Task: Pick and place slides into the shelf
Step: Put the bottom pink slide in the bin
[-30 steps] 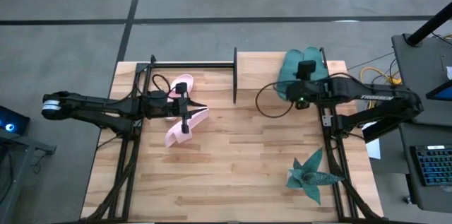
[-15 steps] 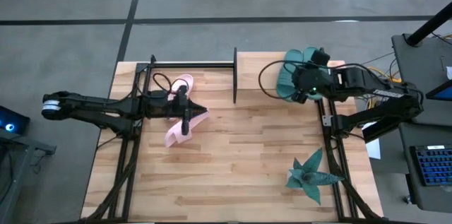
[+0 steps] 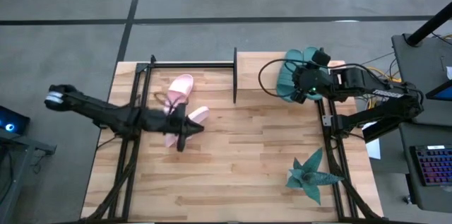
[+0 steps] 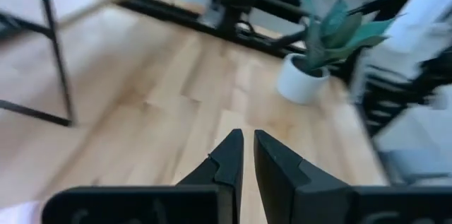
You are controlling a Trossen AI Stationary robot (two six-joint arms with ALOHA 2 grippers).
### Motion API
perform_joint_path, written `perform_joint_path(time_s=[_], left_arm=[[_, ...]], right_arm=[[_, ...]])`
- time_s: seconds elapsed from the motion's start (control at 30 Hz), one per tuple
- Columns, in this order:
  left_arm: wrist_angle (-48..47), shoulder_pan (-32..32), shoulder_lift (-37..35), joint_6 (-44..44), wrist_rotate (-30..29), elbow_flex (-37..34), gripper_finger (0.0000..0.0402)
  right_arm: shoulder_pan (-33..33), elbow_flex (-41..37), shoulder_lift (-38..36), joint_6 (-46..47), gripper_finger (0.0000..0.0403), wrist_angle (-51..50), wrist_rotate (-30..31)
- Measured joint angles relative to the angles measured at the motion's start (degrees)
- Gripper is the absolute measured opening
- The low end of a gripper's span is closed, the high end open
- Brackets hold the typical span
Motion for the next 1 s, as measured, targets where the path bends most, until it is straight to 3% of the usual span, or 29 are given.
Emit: perform_joint_path(time_s=[0.2, 0.33, 0.5, 0.67, 0.87, 1.0], left_arm=[[-1.45, -18.1, 0.34, 2.59, -27.31, 0.0, 0.002], [-4.4, -26.68, 1.96, -2.08, -38.64, -0.06, 0.002], [-5.21, -29.94, 7.01, -8.09, -39.38, -0.13, 0.002], [-5.03, -29.89, 15.62, -11.77, -35.41, -0.02, 0.0041], [-3.03, -29.78, 23.15, -13.26, -35.35, 0.91, 0.0156], [-4.96, -29.58, 23.96, -23.18, -34.8, 1.94, 0.0223]], right_arm=[[0.0, -0.29, 0.11, 0.34, 0.016, 0.01, 0.0], [0.0, -0.46, 0.11, 0.62, 0.0156, 0.73, 0.03], [0.0, -0.69, 0.11, 1.9, 0.0152, 1.45, 0.02], [0.0, -0.73, 0.11, 1.97, 0.0153, 1.76, 0.03], [0.0, -0.73, 0.11, 0.56, 0.0148, 2.75, 0.13], [-0.02, -0.73, 0.11, 0.04, 0.0148, 2.97, 0.24]])
